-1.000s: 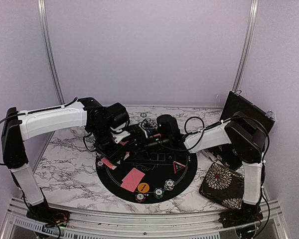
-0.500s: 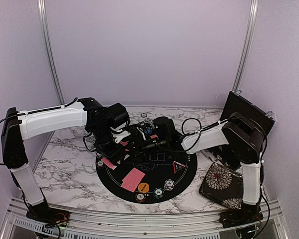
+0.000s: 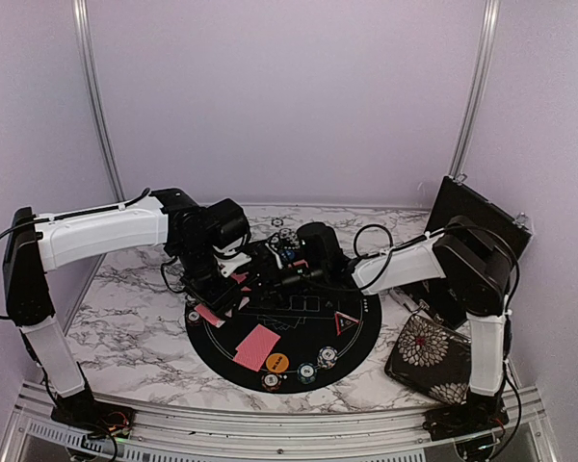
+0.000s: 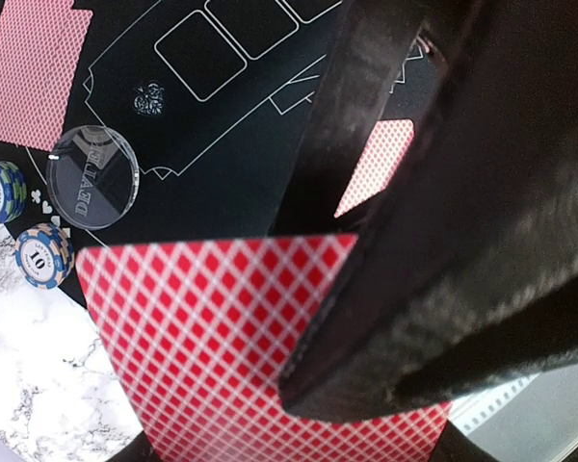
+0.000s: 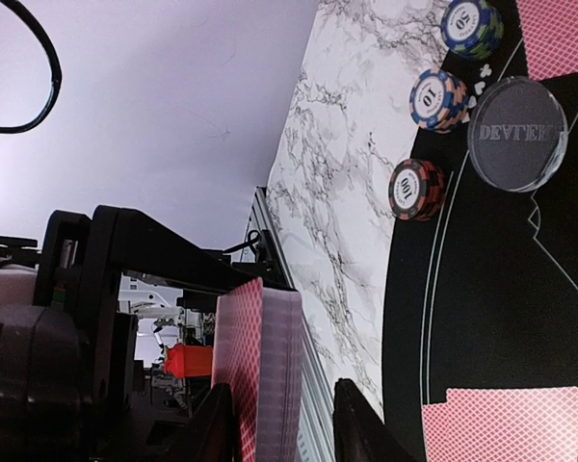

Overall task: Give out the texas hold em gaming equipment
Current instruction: Pick up the poker card from the face-down deck piles.

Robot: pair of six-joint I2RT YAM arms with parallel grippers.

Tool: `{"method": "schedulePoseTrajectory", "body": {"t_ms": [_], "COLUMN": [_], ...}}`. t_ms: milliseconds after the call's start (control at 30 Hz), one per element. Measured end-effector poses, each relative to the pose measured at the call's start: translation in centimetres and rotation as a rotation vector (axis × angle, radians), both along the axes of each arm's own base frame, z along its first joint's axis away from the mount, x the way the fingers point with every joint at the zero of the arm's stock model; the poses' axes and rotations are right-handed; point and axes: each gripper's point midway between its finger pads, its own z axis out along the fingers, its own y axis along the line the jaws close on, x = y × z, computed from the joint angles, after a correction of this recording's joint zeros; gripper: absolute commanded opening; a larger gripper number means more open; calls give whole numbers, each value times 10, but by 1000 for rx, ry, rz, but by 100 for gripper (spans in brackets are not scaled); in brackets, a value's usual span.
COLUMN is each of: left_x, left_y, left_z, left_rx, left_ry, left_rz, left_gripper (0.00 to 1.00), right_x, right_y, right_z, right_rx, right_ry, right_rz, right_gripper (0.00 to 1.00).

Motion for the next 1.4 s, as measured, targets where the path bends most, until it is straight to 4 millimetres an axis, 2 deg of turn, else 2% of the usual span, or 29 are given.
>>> {"method": "schedulePoseTrajectory", "body": {"t_ms": [867,1400], "left_x": [0,1], "left_y": [0,0], "left_z": [0,0], "left_rx": [2,2], "left_ry": [-4,-4], "left_rz": [0,0], "left_gripper": [44,44], "right_x": [8,6], "right_y": [-14,-20], "right_z": [6,12], "right_rx": [-15,-4], "right_ry": [-5,9], "right_rz": [-53,-68], "right_gripper": [35,26]}}
